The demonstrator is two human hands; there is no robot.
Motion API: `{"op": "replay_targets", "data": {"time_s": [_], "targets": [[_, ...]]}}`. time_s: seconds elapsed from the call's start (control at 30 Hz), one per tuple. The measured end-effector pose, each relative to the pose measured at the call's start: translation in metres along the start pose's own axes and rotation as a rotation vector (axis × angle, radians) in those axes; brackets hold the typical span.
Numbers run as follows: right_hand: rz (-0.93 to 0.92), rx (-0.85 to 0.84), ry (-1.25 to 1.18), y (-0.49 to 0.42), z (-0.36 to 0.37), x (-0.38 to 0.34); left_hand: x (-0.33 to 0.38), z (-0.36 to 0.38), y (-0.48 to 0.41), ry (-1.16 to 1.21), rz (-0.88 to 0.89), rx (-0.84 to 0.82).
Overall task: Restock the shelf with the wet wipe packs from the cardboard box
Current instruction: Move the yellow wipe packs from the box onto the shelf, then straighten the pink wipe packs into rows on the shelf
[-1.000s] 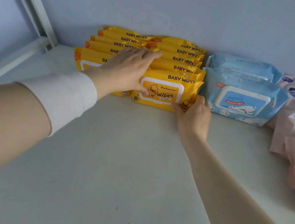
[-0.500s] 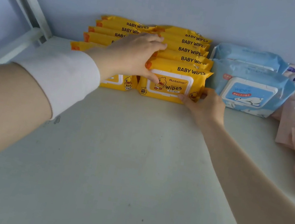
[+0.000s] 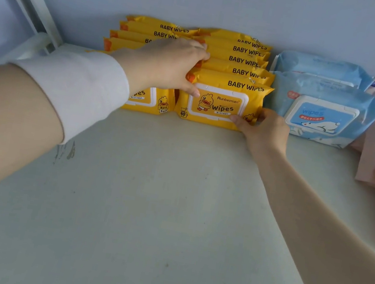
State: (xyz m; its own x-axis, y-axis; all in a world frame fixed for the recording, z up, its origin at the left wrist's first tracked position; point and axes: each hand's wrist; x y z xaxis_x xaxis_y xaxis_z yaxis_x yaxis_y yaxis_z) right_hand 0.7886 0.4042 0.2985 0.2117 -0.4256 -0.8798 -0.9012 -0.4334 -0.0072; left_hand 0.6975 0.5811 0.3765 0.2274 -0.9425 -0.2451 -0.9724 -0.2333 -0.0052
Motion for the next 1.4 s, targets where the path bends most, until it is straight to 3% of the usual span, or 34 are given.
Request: {"op": "replay_targets", "data": {"time_s": [0.27,0.5,0.6,0.7,0.87,0.97,1.13,1.3,1.4], "targets": [[-0.033,0.051,0.01,-0.001,0.005,0.006,-0.004,0.003,-0.001,0.081,-0.004,-0.018],[-0.001,0.065,0.067,-0.004,0.011,0.004,0.003,0.001,-0.003,-0.001,-0.022,-0.037],[0.021,-0.046,0.165,-0.002,-0.002,-0.005,0.018,-0.008,0.002,-0.155,-0.04,-0.069],[-0.019,-0.201,0.427,-0.003,-0.031,-0.016,0.043,-0.021,0.008,-0.287,-0.026,-0.043],[-0.225,-0.431,0.838,0.005,-0.112,-0.03,0.091,-0.054,0.016,-0.322,0.077,0.048],[-0.254,-0.498,0.997,0.01,-0.157,-0.026,0.126,-0.07,0.016,-0.265,0.037,-0.12],[-0.271,-0.443,1.106,0.009,-0.205,-0.007,0.19,-0.074,0.009,-0.229,0.033,-0.429],[-0.242,-0.373,1.109,0.006,-0.219,0.012,0.214,-0.069,-0.002,-0.22,0.01,-0.507],[-0.223,-0.368,1.093,-0.001,-0.214,0.019,0.209,-0.063,-0.013,-0.312,-0.019,-0.438]]}}
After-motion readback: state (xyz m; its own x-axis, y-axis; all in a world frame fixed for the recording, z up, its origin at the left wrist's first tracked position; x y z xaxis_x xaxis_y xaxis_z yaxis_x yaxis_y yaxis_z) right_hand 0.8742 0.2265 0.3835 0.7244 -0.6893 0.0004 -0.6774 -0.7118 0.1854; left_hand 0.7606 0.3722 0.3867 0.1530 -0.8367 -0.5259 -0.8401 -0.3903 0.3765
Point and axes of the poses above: each hand's wrist, its own y-axis away from the middle knuckle, its own z-axis out of the palm, x = y × z, and after that the axes turned 12 degrees about -y, right-handed
